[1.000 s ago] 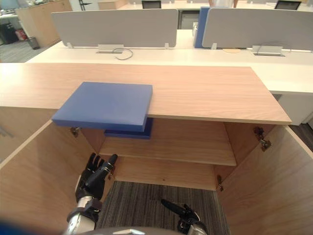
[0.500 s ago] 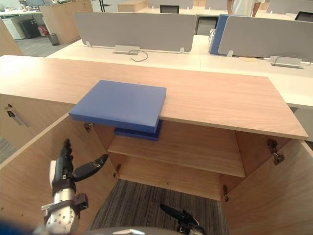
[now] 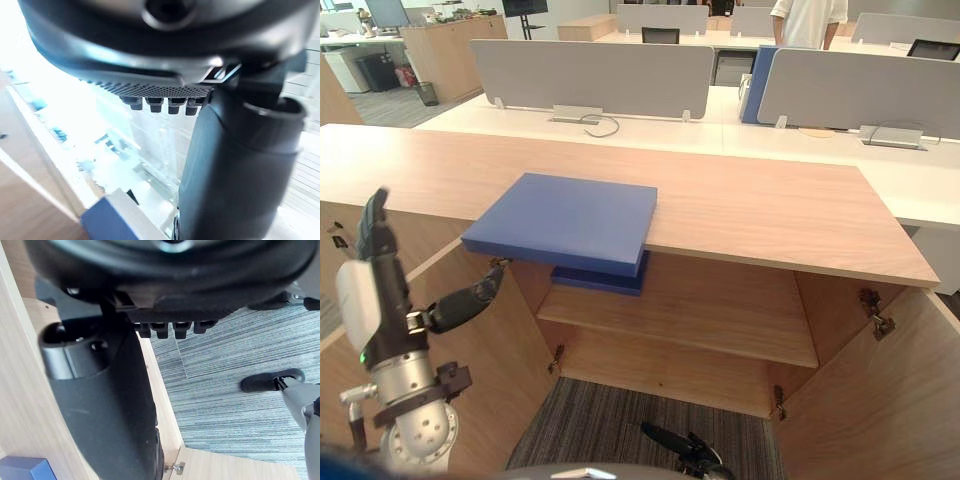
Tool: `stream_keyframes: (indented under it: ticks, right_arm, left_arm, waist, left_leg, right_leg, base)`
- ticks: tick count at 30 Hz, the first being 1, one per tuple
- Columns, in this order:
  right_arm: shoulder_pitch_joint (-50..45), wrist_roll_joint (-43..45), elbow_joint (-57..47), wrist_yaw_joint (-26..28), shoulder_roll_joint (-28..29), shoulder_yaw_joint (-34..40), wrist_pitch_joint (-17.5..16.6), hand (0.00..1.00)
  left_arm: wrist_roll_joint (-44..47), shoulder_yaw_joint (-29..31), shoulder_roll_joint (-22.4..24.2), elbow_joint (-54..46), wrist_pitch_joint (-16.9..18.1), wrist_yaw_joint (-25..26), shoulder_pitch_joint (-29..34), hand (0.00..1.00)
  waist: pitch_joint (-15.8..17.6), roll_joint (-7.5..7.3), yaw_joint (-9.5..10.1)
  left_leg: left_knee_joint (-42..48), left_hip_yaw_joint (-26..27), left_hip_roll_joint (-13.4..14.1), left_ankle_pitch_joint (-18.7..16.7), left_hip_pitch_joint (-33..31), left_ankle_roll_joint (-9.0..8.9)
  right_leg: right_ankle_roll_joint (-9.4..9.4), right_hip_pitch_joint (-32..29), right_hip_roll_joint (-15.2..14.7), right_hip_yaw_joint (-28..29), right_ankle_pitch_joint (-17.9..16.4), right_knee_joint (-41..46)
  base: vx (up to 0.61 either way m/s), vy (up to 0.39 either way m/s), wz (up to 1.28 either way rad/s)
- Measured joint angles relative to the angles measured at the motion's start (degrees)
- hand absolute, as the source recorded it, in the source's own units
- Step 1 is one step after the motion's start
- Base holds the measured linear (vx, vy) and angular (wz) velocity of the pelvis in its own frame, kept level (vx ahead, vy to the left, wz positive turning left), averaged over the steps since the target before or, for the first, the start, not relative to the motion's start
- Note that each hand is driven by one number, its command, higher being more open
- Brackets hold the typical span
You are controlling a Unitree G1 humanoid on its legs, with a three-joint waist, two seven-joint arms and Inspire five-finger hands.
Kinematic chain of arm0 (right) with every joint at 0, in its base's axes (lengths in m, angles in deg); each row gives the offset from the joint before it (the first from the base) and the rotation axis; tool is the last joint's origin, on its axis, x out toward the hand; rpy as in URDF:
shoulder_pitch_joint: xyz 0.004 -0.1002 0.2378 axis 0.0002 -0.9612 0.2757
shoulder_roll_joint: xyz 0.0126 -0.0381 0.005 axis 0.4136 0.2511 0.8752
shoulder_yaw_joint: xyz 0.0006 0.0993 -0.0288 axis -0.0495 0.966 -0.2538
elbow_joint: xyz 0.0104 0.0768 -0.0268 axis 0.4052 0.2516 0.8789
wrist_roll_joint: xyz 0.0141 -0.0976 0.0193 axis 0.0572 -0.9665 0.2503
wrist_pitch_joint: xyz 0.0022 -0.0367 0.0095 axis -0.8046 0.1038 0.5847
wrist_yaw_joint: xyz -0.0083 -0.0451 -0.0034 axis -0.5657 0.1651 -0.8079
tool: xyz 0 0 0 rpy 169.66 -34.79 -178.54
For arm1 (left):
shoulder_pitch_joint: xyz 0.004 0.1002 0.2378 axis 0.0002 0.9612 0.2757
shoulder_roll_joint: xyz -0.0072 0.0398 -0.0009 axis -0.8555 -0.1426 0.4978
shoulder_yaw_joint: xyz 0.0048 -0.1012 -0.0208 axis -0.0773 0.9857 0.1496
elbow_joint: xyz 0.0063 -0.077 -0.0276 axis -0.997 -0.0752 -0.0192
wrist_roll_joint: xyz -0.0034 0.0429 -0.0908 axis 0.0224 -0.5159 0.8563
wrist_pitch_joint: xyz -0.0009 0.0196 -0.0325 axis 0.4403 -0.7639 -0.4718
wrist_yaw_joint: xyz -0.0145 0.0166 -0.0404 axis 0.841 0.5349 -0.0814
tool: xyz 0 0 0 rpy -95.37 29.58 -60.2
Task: Walk over to the cabinet, pick up the folder, carry it to the office cabinet, place the folder inside the office cabinet, then close the office cabinet door
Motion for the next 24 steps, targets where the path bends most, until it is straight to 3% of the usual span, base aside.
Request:
stream_keyframes:
  ticks: [9, 15, 24]
  right_arm:
    - [0.33, -3.08, 2.15, 0.02, -3.53, 0.03, -1.4, 1.0]
    - [0.25, -3.89, 2.14, 0.05, -4.84, 0.03, -1.46, 1.0]
    - [-0.05, -7.51, 2.14, 0.2, -5.93, -0.04, -1.45, 1.0]
  left_arm:
    - [-4.76, -0.41, -10.98, 0.37, 4.29, -0.67, -0.72, 1.0]
    - [-4.75, 0.04, -14.49, 2.6, 6.71, -3.08, -0.26, 1.0]
    - [-4.74, 0.14, -21.38, 4.07, 7.67, -4.44, -0.48, 1.0]
  waist:
    - [-0.05, 1.05, -0.05]
    - [0.23, 1.86, -0.27]
    - [0.31, 2.05, -0.16]
  left_leg:
    - [0.17, 0.75, 0.56, -0.3, 0.08, -0.29]
    - [0.14, 1.71, 0.67, -0.55, 0.12, -0.45]
    - [0.1, 2.1, 0.72, -0.54, 0.38, -0.44]
  right_leg:
    - [-0.43, -0.68, 0.81, 2.11, 0.2, 0.08]
    - [-0.68, -0.94, 0.9, 3.55, 0.23, 0.13]
    - [-0.85, -1.21, 0.99, 4.41, 0.29, 0.13]
  base:
    - [0.0, -0.007, -0.06]
    - [-0.05, 0.009, -0.11]
    - [-0.01, 0.005, -0.02]
